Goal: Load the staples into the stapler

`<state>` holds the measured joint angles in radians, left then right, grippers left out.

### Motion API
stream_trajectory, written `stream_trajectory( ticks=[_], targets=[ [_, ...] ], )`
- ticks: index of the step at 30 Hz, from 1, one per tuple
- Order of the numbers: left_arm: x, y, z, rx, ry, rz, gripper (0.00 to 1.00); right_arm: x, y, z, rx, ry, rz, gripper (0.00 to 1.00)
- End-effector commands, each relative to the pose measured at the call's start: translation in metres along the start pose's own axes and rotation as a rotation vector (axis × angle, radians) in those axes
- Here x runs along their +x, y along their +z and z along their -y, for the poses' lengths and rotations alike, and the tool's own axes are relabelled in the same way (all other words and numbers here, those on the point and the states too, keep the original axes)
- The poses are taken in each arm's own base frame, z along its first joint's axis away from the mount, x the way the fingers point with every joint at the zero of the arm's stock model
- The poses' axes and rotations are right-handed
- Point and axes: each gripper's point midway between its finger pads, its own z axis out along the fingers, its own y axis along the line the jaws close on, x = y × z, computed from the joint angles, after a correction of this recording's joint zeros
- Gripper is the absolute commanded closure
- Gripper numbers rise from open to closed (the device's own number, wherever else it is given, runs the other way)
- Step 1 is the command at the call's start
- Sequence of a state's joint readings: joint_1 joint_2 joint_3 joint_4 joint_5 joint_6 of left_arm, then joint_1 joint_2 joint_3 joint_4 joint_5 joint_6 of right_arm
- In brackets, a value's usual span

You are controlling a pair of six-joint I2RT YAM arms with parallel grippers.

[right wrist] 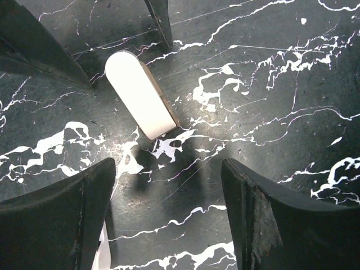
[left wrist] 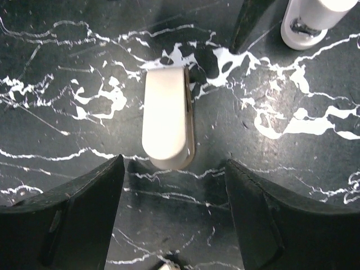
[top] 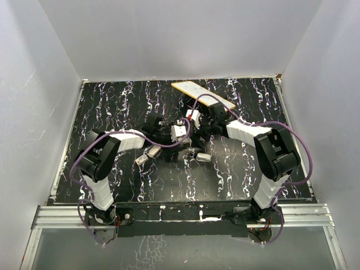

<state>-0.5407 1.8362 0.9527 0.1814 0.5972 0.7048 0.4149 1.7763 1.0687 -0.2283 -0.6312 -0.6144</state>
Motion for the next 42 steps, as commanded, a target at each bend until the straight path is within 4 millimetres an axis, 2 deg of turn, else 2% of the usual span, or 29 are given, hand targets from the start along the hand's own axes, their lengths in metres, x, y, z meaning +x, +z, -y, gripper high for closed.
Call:
stream_trajectory(
  ticks=[1, 5, 9, 12, 17, 21, 23, 26, 33, 35, 37, 42],
  targets=[
    [-0.006, -0.026, 0.002, -0.013, -0.038, -0.045, 0.28, -0.015, 0.002, 0.008, -0.003, -0.124, 0.038, 0.20],
    [-0.017, -0.050, 0.000, -0.013, -0.086, -0.029, 0.20, -0.007, 0.015, 0.009, -0.040, -0.159, 0.013, 0.18],
    [-0.029, -0.082, -0.010, -0.033, -0.173, 0.007, 0.15, -0.001, 0.026, 0.010, -0.061, -0.181, 0.001, 0.18],
    [-0.029, -0.111, -0.022, -0.083, -0.269, 0.028, 0.04, -0.001, 0.034, 0.008, -0.078, -0.199, -0.005, 0.18],
    [-0.027, -0.155, -0.029, -0.147, -0.356, 0.024, 0.03, -0.001, 0.047, 0.004, -0.135, -0.212, -0.017, 0.20],
    [-0.030, -0.172, -0.024, -0.155, -0.382, 0.003, 0.03, 0.009, 0.052, -0.005, -0.200, -0.215, -0.046, 0.22],
    [-0.034, -0.177, -0.023, -0.159, -0.404, 0.006, 0.03, 0.012, 0.052, -0.007, -0.219, -0.221, -0.054, 0.25],
    [-0.039, -0.180, -0.025, -0.165, -0.456, 0.014, 0.03, 0.014, 0.053, -0.011, -0.245, -0.222, -0.062, 0.34],
    [-0.050, -0.175, -0.029, -0.086, -0.567, 0.038, 0.03, 0.012, 0.049, -0.019, -0.262, -0.190, -0.048, 0.66],
    [-0.054, -0.173, -0.033, -0.069, -0.600, 0.058, 0.03, 0.004, 0.045, -0.022, -0.264, -0.160, -0.025, 0.81],
    [-0.057, -0.168, -0.036, -0.050, -0.655, 0.080, 0.03, -0.007, 0.040, -0.026, -0.271, -0.128, 0.005, 0.90],
    [-0.071, -0.154, -0.035, 0.076, -0.807, 0.158, 0.03, -0.048, 0.016, -0.029, -0.205, -0.065, 0.107, 0.92]
  ],
)
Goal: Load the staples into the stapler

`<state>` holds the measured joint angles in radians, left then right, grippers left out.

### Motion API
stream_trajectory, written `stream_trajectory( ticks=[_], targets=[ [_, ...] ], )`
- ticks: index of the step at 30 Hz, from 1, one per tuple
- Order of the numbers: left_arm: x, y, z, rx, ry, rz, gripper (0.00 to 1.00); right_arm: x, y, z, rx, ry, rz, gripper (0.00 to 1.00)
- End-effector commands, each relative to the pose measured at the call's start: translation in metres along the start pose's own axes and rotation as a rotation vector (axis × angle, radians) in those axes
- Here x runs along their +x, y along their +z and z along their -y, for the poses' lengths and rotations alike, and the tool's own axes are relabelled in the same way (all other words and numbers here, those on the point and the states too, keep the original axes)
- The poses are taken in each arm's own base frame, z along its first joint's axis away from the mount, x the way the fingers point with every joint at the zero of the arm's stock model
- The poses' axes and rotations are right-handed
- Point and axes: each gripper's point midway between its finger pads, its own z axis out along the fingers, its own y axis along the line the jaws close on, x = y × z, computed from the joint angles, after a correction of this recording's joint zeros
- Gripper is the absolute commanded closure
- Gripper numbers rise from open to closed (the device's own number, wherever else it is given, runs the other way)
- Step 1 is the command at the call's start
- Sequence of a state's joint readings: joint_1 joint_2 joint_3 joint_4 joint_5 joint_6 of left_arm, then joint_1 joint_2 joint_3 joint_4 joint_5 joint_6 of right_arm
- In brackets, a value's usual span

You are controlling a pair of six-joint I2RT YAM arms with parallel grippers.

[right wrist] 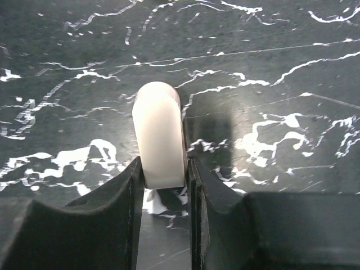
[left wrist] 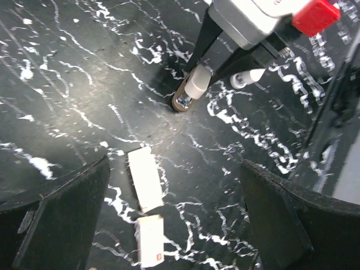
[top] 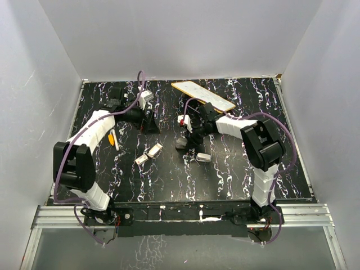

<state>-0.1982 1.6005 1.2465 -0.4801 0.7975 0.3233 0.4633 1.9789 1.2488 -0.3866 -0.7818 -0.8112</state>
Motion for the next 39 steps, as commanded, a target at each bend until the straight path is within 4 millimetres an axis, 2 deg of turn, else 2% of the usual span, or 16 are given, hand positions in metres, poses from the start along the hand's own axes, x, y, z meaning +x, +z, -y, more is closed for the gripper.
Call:
stream_trajectory(
  ticks=[1, 6, 9, 12, 18, 24, 34, 35, 36, 37, 38, 39],
  targets=[
    [-0.023, 0.006, 0.022, 0.170, -0.178, 0.064, 0.03, -0.059, -0.031, -0.007, 0.069, 0.038, 0.135, 0.92],
    [-0.054, 0.015, 0.029, 0.278, -0.419, 0.139, 0.03, -0.104, -0.072, 0.005, 0.240, 0.066, 0.209, 0.92],
    [-0.069, 0.020, 0.032, 0.338, -0.564, 0.177, 0.03, -0.122, -0.090, 0.008, 0.301, 0.079, 0.236, 0.92],
    [-0.081, 0.026, 0.037, 0.393, -0.658, 0.195, 0.03, -0.134, -0.099, 0.009, 0.339, 0.074, 0.244, 0.92],
    [-0.086, 0.047, 0.053, 0.466, -0.778, 0.134, 0.03, -0.147, -0.103, 0.012, 0.375, 0.051, 0.238, 0.92],
    [-0.078, 0.064, 0.068, 0.517, -0.843, 0.065, 0.03, -0.154, -0.098, 0.009, 0.366, 0.042, 0.241, 0.92],
    [-0.067, 0.071, 0.080, 0.548, -0.895, 0.015, 0.10, -0.142, -0.093, 0.011, 0.392, 0.044, 0.203, 0.92],
    [-0.067, 0.071, 0.081, 0.547, -0.895, 0.015, 0.12, -0.141, -0.093, 0.012, 0.395, 0.043, 0.199, 0.92],
    [-0.066, 0.071, 0.081, 0.545, -0.898, 0.014, 0.20, -0.139, -0.093, 0.012, 0.397, 0.043, 0.196, 0.92],
    [-0.065, 0.071, 0.081, 0.546, -0.898, 0.014, 0.42, -0.138, -0.093, 0.012, 0.400, 0.044, 0.193, 0.92],
    [-0.064, 0.071, 0.082, 0.549, -0.895, 0.013, 0.88, -0.136, -0.092, 0.012, 0.400, 0.046, 0.189, 0.92],
    [-0.061, 0.071, 0.082, 0.544, -0.905, 0.001, 1.00, -0.136, -0.092, 0.011, 0.400, 0.044, 0.188, 0.92]
  ],
)
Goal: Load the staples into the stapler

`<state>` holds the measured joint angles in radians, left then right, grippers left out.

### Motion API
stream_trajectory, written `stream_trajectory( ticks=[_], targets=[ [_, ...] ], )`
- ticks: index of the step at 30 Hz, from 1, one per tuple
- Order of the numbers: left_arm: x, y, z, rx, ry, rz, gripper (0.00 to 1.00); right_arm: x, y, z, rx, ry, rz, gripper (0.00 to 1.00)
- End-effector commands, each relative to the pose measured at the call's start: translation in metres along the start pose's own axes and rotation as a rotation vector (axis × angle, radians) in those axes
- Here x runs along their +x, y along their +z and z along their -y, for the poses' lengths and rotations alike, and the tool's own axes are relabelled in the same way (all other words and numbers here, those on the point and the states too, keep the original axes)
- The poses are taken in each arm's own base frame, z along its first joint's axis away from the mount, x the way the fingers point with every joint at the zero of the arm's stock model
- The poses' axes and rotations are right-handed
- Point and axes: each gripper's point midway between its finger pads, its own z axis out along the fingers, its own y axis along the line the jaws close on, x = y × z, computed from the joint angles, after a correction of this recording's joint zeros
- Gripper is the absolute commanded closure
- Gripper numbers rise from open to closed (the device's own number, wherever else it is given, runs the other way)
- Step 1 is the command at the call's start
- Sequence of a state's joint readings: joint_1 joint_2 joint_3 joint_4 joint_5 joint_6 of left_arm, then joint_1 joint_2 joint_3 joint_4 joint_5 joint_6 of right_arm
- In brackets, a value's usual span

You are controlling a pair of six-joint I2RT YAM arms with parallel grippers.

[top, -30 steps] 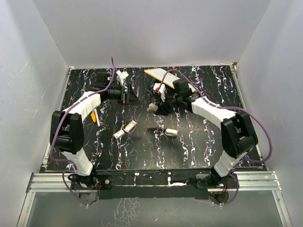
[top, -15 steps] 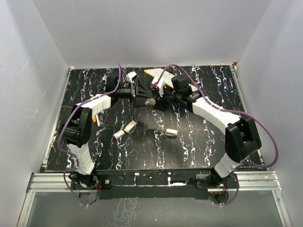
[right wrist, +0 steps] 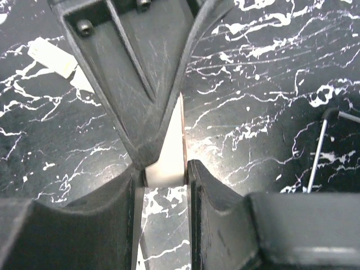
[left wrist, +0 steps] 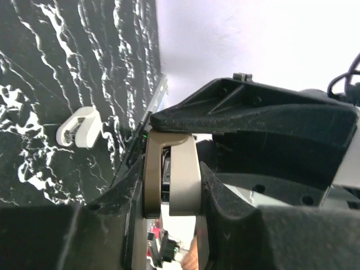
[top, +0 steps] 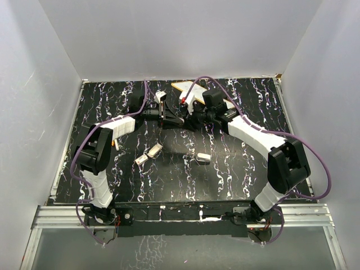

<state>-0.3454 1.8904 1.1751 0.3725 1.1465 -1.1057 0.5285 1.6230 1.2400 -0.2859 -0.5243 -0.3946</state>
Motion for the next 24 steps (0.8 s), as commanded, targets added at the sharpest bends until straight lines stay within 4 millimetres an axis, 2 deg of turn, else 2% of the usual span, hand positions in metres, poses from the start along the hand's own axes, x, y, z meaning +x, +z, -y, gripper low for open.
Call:
stream_trajectory(
  ticks=[1, 5, 6, 7, 8, 9, 10, 13, 17, 19, 21, 24],
  targets=[
    [0.010, -0.004, 0.009, 0.024, 0.027, -0.033, 1.00, -0.018, -0.004, 0.008, 0.037, -0.049, 0.047, 0.92],
    [0.013, -0.005, 0.014, 0.032, 0.048, -0.046, 0.98, -0.013, -0.004, 0.006, 0.034, -0.050, 0.044, 0.92],
    [0.013, -0.005, 0.017, 0.042, 0.055, -0.049, 0.84, -0.013, -0.005, 0.005, 0.033, -0.052, 0.043, 0.92],
    [0.013, -0.006, 0.020, 0.050, 0.069, -0.045, 0.61, -0.011, -0.005, 0.005, 0.032, -0.054, 0.039, 0.92],
    [0.012, -0.008, 0.025, 0.052, 0.090, -0.033, 0.31, -0.009, -0.006, 0.004, 0.033, -0.059, 0.035, 0.92],
    [0.012, -0.010, 0.025, 0.045, 0.111, -0.024, 0.09, -0.007, -0.007, 0.004, 0.034, -0.070, 0.030, 0.92],
    [0.012, -0.012, 0.026, 0.035, 0.136, -0.016, 0.04, -0.003, -0.009, 0.004, 0.035, -0.084, 0.020, 0.92],
    [0.009, -0.024, 0.024, 0.001, 0.192, 0.010, 0.03, 0.013, -0.018, 0.002, 0.037, -0.124, -0.006, 0.92],
    [-0.008, -0.055, 0.012, -0.114, 0.286, 0.086, 0.03, 0.049, -0.031, 0.005, 0.020, -0.162, -0.068, 0.92],
    [-0.016, -0.075, -0.001, -0.266, 0.376, 0.119, 0.03, 0.066, -0.035, 0.012, 0.029, -0.176, -0.105, 0.92],
    [-0.024, -0.100, -0.015, -0.489, 0.519, 0.142, 0.03, 0.081, -0.035, 0.014, 0.018, -0.198, -0.140, 0.92],
    [-0.034, -0.141, -0.017, -0.736, 0.731, 0.223, 0.03, 0.099, -0.027, 0.011, -0.030, -0.207, -0.183, 0.92]
  ],
)
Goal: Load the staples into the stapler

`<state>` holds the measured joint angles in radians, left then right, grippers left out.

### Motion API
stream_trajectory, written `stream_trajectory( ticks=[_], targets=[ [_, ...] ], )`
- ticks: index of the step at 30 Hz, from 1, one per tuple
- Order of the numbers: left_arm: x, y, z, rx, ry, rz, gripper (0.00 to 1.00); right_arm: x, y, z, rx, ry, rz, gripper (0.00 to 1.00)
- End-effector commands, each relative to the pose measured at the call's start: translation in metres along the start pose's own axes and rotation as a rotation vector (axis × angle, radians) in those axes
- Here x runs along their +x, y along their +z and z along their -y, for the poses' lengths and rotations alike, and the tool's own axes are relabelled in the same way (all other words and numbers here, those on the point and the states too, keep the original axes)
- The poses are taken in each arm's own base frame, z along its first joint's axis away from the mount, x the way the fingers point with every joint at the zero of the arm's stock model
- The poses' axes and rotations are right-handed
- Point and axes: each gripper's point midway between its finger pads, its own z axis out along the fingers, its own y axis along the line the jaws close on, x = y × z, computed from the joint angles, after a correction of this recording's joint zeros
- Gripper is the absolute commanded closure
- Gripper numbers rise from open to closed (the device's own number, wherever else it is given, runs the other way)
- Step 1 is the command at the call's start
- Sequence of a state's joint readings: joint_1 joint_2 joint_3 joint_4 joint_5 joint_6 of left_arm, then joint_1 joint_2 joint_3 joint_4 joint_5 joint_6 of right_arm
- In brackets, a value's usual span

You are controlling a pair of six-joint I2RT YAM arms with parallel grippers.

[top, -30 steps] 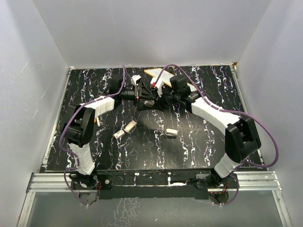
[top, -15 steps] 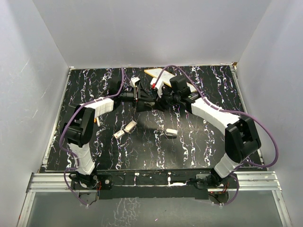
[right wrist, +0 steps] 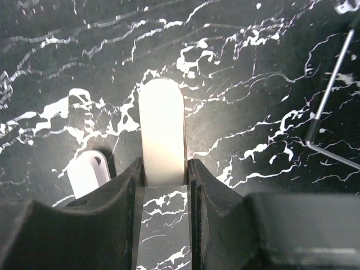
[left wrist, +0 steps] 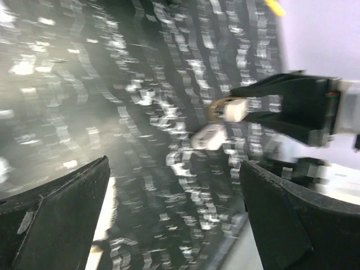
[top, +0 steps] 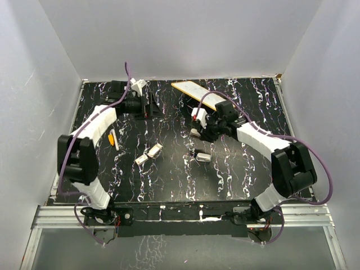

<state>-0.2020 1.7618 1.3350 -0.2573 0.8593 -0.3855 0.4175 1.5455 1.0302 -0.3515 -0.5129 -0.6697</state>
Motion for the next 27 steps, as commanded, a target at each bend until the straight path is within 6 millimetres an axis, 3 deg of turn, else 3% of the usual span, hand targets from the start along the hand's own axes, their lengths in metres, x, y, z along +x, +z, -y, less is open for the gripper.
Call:
stream_trajectory(
  ticks=[1, 7, 17, 23, 27],
  targets=[
    [-0.005, -0.073, -0.017, -0.399, 0.436, 0.069, 0.03, 0.010, 0.009, -0.002, -0.055, -0.096, -0.023, 0.92],
    [-0.008, -0.117, -0.006, -0.530, 0.658, 0.203, 0.03, 0.024, 0.030, -0.006, -0.139, -0.123, -0.046, 0.88],
    [0.008, -0.116, -0.004, -0.497, 0.627, 0.179, 0.03, 0.049, 0.058, -0.009, -0.201, -0.124, -0.076, 0.79],
    [0.004, -0.123, -0.008, -0.548, 0.647, 0.167, 0.03, 0.058, 0.061, -0.004, -0.178, -0.117, -0.110, 0.51],
    [0.000, -0.133, -0.012, -0.610, 0.654, 0.216, 0.03, 0.048, 0.054, 0.003, -0.134, -0.124, -0.094, 0.28]
  ],
)
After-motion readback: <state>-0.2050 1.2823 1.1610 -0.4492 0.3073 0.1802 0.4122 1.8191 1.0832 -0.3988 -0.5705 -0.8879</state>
